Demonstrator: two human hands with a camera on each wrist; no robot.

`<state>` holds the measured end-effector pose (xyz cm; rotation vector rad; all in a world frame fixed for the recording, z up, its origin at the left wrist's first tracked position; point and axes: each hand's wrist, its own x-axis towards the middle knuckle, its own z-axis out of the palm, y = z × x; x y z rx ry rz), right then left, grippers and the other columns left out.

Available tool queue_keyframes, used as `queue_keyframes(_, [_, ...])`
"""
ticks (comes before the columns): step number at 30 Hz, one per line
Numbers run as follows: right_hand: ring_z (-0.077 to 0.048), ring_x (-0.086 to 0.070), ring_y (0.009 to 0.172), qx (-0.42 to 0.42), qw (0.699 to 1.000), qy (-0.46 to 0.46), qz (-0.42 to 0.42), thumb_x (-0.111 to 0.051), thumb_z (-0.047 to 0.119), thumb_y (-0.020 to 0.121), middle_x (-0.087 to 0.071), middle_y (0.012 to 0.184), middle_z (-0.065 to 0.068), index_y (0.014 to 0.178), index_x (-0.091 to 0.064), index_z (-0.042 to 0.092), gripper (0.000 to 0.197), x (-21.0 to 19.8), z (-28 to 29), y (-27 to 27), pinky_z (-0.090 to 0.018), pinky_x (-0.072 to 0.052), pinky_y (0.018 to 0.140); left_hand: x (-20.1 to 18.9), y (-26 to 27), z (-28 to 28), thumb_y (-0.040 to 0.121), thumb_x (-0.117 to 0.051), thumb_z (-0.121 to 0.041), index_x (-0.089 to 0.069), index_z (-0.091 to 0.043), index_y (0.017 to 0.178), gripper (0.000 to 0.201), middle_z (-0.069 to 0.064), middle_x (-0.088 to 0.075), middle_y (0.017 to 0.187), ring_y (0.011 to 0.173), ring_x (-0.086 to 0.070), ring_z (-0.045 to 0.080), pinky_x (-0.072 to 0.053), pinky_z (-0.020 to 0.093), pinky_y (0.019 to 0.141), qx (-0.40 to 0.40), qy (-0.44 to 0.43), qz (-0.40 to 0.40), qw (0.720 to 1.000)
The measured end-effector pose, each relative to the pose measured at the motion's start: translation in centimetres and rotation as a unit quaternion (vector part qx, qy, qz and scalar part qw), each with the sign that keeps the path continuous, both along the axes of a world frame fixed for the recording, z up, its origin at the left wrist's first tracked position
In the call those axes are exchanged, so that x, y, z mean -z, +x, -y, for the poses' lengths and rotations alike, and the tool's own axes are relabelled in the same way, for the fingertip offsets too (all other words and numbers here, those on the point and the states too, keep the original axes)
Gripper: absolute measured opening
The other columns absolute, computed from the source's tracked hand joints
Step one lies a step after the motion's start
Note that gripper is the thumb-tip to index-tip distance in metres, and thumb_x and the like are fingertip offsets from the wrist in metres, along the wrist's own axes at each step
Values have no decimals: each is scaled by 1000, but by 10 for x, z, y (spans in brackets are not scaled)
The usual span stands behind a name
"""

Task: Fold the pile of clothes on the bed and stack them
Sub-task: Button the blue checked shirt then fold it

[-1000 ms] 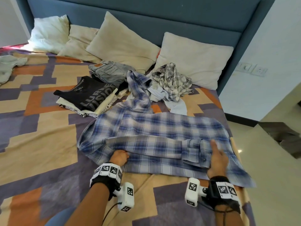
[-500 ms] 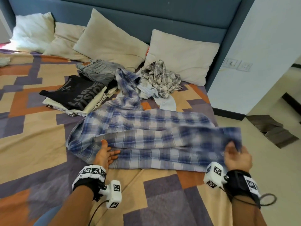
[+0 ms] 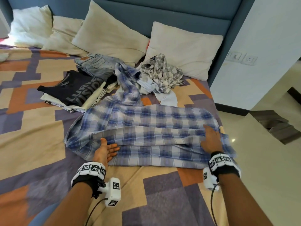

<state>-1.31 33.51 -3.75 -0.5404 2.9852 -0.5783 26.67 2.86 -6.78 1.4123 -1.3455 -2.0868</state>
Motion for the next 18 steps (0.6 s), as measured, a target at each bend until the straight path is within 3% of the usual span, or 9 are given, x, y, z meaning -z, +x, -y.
queue_keyframes(2, [-44,-29,140,-36,987,146,62,-68,17,88,-32,155,-16,155,-15,20,86,-3,4,-13,-56,-29,112,1,-3,1,100,-17,-59,-66,-7,92,72,14,-67,108,89,-61,20,-47,28,82,-7,2,8,1000])
queue_keyframes(4, [-44,-36,137,-34,973,201,105,-73,26,85,-40,149,-20,156,-8,25,96,-10,8,-24,-56,-35,109,2,-5,2,99,-17,-61,-66,-7,92,74,12,-68,102,92,-61,22,-45,31,89,-8,1,15,1000])
queue_keyframes(7, [-36,-49,129,-60,955,255,141,-78,26,80,-51,140,-14,146,-34,18,80,-28,15,-35,-49,-42,105,0,-5,1,97,-15,-64,-66,-8,95,76,9,-68,97,93,-59,23,-39,36,99,1,4,25,1000])
queue_keyframes(9, [-31,-57,118,-58,950,267,148,-81,25,78,-59,129,-11,127,-56,13,56,-42,20,-34,-45,-47,100,-4,-3,-1,97,-15,-65,-66,-9,90,76,9,-68,99,94,-59,23,-39,36,98,-1,7,23,1000])
queue_keyframes(11, [-32,-63,101,-11,979,187,84,-81,21,77,-67,111,-13,103,-66,9,32,-56,21,-27,-44,-52,89,-8,-2,-2,96,-15,-66,-66,-8,90,78,10,-68,99,92,-60,22,-40,34,93,-5,13,13,1000])
queue_keyframes(13, [-37,-62,90,49,998,23,-43,-72,9,81,-66,100,-18,92,-69,8,11,-70,12,-15,-40,-52,78,-11,0,-4,95,-15,-68,-66,-6,93,80,12,-68,100,90,-60,21,-40,32,88,-7,16,3,1000])
queue_keyframes(16, [-38,-55,84,94,951,-157,-250,-62,-6,76,-56,97,-22,88,-65,2,14,-85,-14,24,-35,-40,69,-14,1,-9,93,-16,-71,-65,-2,105,85,15,-68,100,89,-61,23,-43,32,80,-24,16,-13,999])
queue_keyframes(18, [-37,-51,77,91,929,-202,-297,-61,-12,69,-51,94,-23,83,-60,-2,17,-73,-31,53,-37,-39,65,-14,3,-11,91,-19,-74,-60,0,116,88,18,-68,103,97,-61,29,-43,36,88,-49,21,-29,998])
